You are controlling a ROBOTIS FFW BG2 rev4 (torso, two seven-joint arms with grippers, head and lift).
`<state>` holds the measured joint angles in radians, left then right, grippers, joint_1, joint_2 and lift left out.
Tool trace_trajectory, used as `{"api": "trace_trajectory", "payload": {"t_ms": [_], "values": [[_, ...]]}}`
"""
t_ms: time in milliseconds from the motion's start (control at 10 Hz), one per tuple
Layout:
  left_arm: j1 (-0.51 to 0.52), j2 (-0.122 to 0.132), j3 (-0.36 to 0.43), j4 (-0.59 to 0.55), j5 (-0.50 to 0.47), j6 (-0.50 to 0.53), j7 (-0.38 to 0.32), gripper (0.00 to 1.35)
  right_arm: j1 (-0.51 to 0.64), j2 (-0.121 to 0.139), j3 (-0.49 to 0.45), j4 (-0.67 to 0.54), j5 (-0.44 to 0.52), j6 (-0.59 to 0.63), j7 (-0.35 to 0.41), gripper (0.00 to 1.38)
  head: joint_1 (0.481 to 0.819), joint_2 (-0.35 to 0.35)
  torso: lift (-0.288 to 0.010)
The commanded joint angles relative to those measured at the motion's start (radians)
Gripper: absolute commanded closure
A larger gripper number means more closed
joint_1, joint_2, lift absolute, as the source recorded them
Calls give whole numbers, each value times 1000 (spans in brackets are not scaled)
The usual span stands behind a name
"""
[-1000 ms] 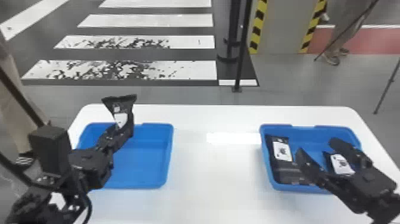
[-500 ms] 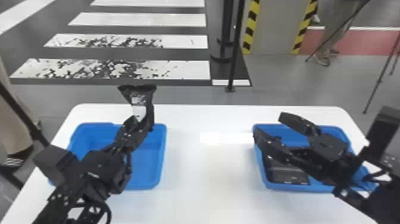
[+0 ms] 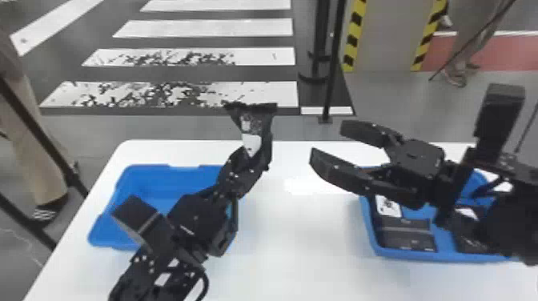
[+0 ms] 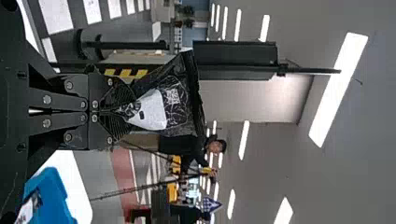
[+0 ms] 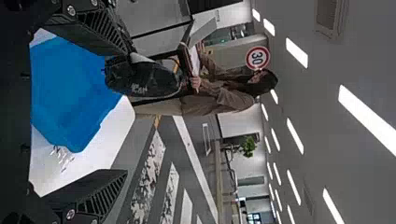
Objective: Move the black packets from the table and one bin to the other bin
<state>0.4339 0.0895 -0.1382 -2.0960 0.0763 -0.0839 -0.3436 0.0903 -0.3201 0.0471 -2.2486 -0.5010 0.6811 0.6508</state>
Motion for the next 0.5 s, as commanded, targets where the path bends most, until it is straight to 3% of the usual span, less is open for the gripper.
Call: {"api": "trace_trajectory", "payload": {"t_ms": [0,400], "values": [[-14,12,-39,13,17,-14,-2,1220,-56,-5,37,26,-31,1,1,119,695,43,-110],[-34,29,-91,21,43,-32,-6,1220,-179,-14,110,119,-45,-53,0,148,682,34,-110]]}}
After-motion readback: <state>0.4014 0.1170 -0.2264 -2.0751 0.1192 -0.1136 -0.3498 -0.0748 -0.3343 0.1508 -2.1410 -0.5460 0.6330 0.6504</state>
